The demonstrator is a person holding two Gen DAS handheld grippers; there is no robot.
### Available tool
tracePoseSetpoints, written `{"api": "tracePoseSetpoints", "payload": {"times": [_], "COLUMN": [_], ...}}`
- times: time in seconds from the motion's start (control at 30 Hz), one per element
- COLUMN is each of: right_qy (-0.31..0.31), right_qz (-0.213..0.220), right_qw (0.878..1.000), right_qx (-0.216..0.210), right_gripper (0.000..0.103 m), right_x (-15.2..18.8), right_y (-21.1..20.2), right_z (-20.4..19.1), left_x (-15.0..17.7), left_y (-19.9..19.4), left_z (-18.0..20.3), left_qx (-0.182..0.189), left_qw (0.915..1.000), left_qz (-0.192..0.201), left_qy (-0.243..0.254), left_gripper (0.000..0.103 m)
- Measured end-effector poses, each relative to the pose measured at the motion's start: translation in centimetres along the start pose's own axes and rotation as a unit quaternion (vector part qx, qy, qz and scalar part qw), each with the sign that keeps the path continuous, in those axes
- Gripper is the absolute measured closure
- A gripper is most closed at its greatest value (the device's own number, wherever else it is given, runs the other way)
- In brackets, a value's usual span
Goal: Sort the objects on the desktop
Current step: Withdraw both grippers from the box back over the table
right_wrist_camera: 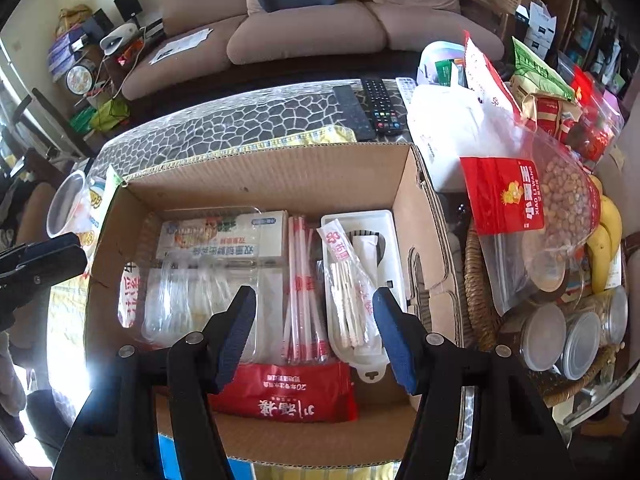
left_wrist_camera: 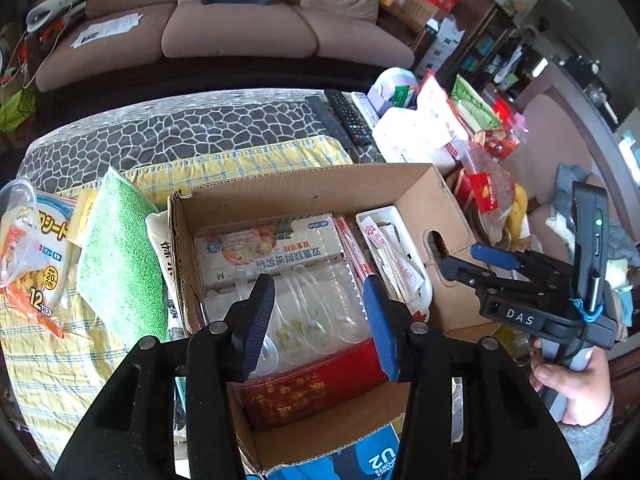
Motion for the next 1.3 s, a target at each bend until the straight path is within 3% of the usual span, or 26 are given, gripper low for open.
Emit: {"api": "tracePoseSetpoints", "payload": {"times": [0.1, 0.17, 0.23, 0.3, 0.33, 0.4, 0.43, 0.63, 0.87, 1.13, 1.3], "right_qy": [0.005, 0.002, 0.011, 0.011, 0.010, 0.006, 0.005, -0.016, -0.055, -0.085, -0.086], "right_qz": [-0.002, -0.001, -0.001, -0.002, -0.001, 0.003, 0.006, 0.016, 0.025, 0.021, 0.024], "right_qw": [1.000, 1.000, 1.000, 1.000, 1.000, 1.000, 1.000, 0.999, 0.997, 0.993, 0.992], "right_qx": [-0.007, -0.004, -0.001, -0.004, -0.007, -0.017, -0.022, -0.043, -0.056, -0.075, -0.084], "right_gripper": [0.040, 0.040, 0.040, 0.039, 0.037, 0.018, 0.015, 0.010, 0.009, 0.009, 0.009], "right_x": [0.1, 0.2, 0.4, 0.7, 0.8, 1.1, 1.2, 1.5, 1.5, 0.9, 0.1], "right_y": [0.1, 0.0, 0.0, 0.0, -0.1, -0.3, -0.5, -1.6, -2.1, -0.4, 1.0], "right_z": [-0.4, -0.9, -1.6, -2.5, -3.0, -4.2, -4.9, -9.7, -16.6, -23.9, -26.6], "left_x": [0.7, 1.4, 2.1, 2.8, 3.1, 3.7, 4.0, 5.8, 8.8, 11.3, 11.7], "left_y": [0.0, -0.1, -0.3, -0.8, -1.2, -2.0, -2.6, -6.6, -9.1, -8.6, -4.5], "left_z": [-0.3, -0.6, -0.9, -1.4, -1.8, -2.5, -3.0, -7.4, -15.8, -23.1, -25.4], "left_qx": [-0.008, -0.015, -0.013, -0.004, -0.002, -0.002, -0.002, -0.032, -0.071, -0.076, -0.056], "left_qw": [0.9999, 0.9998, 0.9997, 0.9997, 0.9998, 0.9997, 0.9997, 0.9984, 0.9955, 0.9946, 0.9961], "left_qz": [-0.001, 0.000, 0.003, 0.006, 0.007, 0.012, 0.015, 0.044, 0.059, 0.046, 0.021], "left_qy": [0.009, 0.017, 0.021, 0.022, 0.021, 0.021, 0.021, 0.014, -0.020, -0.053, -0.065], "left_gripper": [0.060, 0.053, 0.029, 0.019, 0.013, 0.003, 0.001, 0.000, 0.000, 0.000, 0.000]}}
Point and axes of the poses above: each gripper's, at about its wrist camera, not at the fingertips, and y roughly the way its jaws point, z to its right, x to its underside, the point moved 4 cm from there along y, roughly the way its jaws point, and after that the axes turned 15 degrees about -z, right-handed, at the moved point
